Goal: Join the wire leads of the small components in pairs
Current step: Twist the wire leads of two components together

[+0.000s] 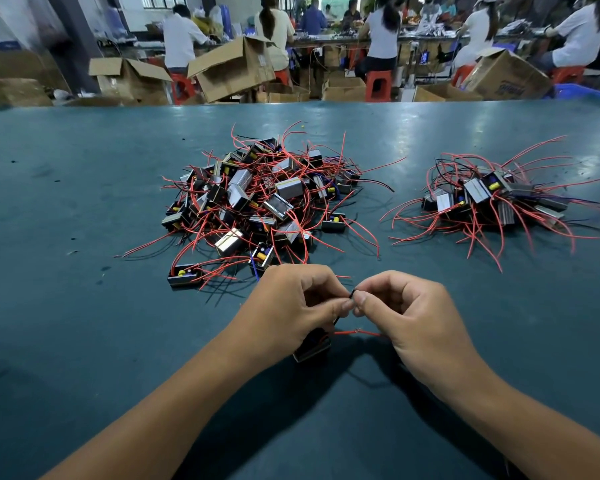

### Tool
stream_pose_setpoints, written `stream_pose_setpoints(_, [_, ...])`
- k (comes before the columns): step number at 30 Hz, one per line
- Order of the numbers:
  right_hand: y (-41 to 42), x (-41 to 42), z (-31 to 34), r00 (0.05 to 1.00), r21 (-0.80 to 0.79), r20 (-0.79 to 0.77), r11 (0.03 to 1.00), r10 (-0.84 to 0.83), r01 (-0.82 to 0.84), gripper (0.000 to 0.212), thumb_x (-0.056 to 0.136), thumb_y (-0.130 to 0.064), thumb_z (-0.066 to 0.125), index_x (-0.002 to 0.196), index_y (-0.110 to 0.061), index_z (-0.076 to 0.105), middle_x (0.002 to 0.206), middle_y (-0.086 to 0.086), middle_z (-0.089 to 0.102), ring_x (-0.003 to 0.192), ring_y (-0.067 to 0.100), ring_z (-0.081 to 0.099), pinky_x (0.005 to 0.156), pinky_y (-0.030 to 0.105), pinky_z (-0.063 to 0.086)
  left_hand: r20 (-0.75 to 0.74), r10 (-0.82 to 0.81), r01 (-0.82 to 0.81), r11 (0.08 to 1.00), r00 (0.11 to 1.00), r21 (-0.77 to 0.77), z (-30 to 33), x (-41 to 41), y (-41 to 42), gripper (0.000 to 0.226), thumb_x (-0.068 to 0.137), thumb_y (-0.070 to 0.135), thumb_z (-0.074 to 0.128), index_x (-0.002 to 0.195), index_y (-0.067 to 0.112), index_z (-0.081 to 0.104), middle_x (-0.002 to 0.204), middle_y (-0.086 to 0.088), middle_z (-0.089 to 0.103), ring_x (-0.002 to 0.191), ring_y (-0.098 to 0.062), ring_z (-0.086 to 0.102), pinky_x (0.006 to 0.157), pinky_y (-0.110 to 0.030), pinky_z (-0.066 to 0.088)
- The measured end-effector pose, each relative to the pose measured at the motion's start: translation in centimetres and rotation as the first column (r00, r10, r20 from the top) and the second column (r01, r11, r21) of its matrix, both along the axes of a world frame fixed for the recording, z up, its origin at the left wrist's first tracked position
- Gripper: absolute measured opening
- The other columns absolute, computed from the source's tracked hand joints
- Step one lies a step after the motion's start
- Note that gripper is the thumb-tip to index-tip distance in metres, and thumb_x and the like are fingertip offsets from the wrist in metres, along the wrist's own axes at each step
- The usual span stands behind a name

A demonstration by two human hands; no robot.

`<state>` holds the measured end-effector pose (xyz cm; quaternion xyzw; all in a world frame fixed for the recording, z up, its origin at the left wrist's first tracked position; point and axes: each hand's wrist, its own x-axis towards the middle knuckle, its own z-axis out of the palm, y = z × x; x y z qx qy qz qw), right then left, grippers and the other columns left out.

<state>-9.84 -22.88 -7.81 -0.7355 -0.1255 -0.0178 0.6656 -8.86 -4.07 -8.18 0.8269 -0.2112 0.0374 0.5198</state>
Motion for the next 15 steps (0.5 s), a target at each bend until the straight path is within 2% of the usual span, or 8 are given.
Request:
stream_pose_setpoints(4, [-0.04, -0.08, 0.00, 1.000, -0.023, 0.012, 1.000, -0.004, 0.004, 0.010, 0.088, -0.002, 0.069, 0.080, -0.009, 0.071, 0.068, 0.003, 0.072, 0.055, 0.000, 0.060, 0.055, 0.009, 0.043, 0.000, -0.002, 0.002, 1.000, 1.000, -0.011, -0.05, -0.02, -0.05, 0.007, 0.087, 0.024, 0.077, 0.085, 0.022, 0.072, 0.070, -0.002, 0.070, 0.061, -0.022, 0.068, 0.057, -0.034, 0.056])
stream_pose_setpoints(8, [-0.15, -0.10, 0.02, 0.999, -0.047, 0.024, 0.999, -0.021, 0.022, 0.010, 0.086, -0.004, 0.070, 0.080, -0.012, 0.071, 0.071, 0.003, 0.073, 0.063, 0.006, 0.065, 0.060, 0.012, 0.048, -0.006, -0.006, 0.006, 0.999, 1.000, -0.034, 0.02, -0.17, -0.16, 0.009, 0.088, 0.020, 0.077, 0.089, 0.025, 0.069, 0.074, -0.001, 0.072, 0.060, -0.018, 0.068, 0.059, -0.035, 0.057])
stream_pose_setpoints(13, [-0.30, -0.16, -0.03, 0.999, -0.043, 0.005, 0.998, -0.038, 0.038, 0.009, 0.087, -0.004, 0.070, 0.084, -0.013, 0.068, 0.071, 0.001, 0.074, 0.053, -0.001, 0.058, 0.051, 0.009, 0.041, 0.028, 0.017, -0.017, 1.000, 0.999, -0.016, 0.14, -0.30, -0.24, 0.009, 0.089, 0.018, 0.076, 0.087, 0.026, 0.071, 0.074, 0.004, 0.073, 0.060, -0.015, 0.067, 0.058, -0.027, 0.055])
stream_pose_setpoints(15, [-0.30, -0.13, -0.06, 0.999, -0.045, 0.007, 0.998, -0.045, 0.045, 0.009, 0.087, -0.005, 0.070, 0.083, -0.013, 0.068, 0.070, 0.001, 0.074, 0.047, -0.002, 0.054, 0.047, 0.008, 0.037, 0.037, 0.027, -0.027, 1.000, 0.999, -0.016, 0.13, -0.27, -0.29, 0.007, 0.089, 0.018, 0.076, 0.086, 0.024, 0.071, 0.074, 0.004, 0.073, 0.062, -0.020, 0.068, 0.057, -0.032, 0.056])
